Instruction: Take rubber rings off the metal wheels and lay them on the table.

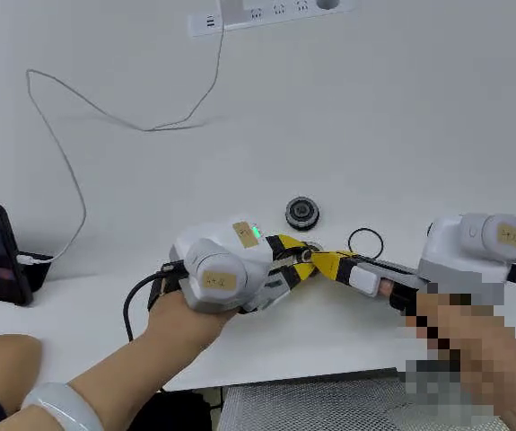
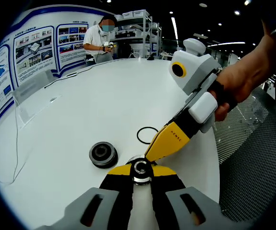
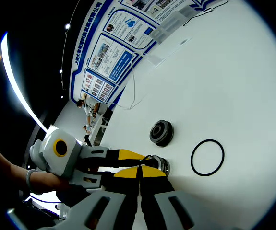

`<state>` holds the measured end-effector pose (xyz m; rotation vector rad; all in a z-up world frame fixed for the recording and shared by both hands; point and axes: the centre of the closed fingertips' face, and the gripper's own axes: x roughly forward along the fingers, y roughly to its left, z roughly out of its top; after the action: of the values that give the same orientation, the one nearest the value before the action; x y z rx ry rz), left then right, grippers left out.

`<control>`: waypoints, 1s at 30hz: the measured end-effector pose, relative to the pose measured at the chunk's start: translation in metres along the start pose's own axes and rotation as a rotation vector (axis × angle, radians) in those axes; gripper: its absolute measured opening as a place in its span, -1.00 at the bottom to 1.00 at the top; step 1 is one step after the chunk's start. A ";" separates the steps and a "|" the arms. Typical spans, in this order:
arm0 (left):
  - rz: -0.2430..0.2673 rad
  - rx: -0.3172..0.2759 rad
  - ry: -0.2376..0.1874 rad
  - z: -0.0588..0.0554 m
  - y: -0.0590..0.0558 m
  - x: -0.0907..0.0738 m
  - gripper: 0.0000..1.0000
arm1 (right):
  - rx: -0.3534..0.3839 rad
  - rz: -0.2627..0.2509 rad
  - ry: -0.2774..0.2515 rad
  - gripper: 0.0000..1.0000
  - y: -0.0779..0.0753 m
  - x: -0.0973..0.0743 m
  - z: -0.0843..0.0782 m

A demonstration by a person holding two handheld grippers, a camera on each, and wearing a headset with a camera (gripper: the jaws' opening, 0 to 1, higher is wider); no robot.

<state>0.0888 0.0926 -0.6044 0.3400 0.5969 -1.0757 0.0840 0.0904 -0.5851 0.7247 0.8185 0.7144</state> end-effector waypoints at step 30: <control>0.045 -0.014 -0.066 -0.001 0.004 -0.024 -0.41 | 0.013 -0.008 -0.023 -0.97 -0.001 0.000 0.009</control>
<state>0.0836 0.1119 -0.5903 0.3029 0.5352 -1.0356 0.0914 0.0880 -0.5817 0.7397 0.8058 0.6927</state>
